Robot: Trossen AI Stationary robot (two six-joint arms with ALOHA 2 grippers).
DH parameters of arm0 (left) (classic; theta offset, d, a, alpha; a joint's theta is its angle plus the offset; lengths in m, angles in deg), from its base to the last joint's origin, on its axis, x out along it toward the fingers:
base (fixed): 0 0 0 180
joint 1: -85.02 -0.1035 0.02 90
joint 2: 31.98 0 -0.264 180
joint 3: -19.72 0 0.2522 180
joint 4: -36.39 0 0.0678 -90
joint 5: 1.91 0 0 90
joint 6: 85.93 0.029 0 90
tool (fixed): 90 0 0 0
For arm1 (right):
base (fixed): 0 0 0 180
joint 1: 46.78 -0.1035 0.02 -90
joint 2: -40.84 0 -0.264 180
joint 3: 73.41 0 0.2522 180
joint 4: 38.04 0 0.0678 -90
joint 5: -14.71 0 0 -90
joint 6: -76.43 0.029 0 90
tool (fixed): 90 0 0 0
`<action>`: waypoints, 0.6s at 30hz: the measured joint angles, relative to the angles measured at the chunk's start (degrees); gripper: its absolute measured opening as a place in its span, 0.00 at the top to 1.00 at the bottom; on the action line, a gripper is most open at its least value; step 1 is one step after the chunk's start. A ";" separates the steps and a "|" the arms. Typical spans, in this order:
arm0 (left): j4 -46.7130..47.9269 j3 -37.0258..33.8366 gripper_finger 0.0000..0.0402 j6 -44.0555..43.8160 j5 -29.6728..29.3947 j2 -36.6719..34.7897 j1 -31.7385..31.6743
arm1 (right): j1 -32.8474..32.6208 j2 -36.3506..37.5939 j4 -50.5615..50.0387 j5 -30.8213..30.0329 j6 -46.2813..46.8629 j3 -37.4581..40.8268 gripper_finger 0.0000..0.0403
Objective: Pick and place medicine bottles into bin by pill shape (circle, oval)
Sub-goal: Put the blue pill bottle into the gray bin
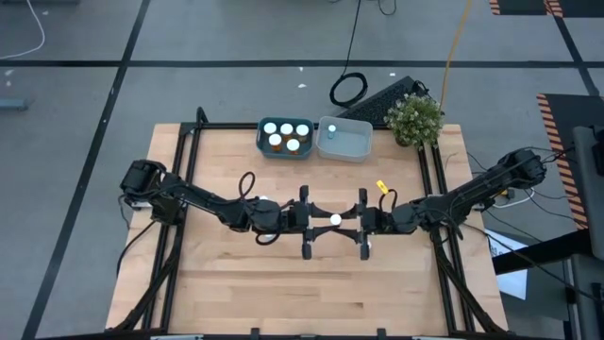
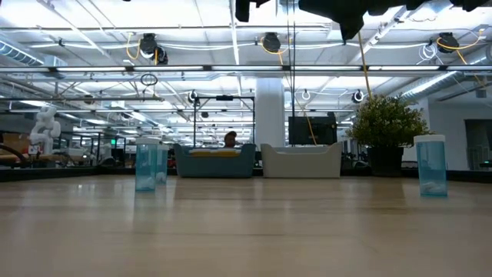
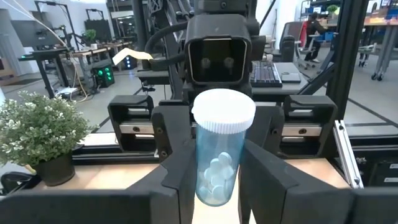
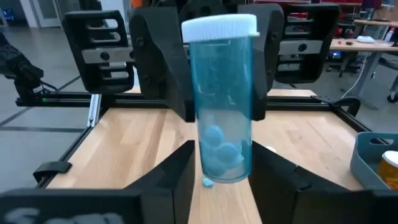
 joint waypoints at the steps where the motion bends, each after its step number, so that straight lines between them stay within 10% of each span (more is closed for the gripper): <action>1: 0.09 0.00 0.71 0.12 0.00 0.00 0.00 | 0.00 0.00 0.00 0.02 -0.36 0.00 0.68; 18: 1.64 0.04 0.70 2.16 0.46 0.00 -0.26 | -0.13 0.09 -0.13 0.02 -0.64 0.00 0.74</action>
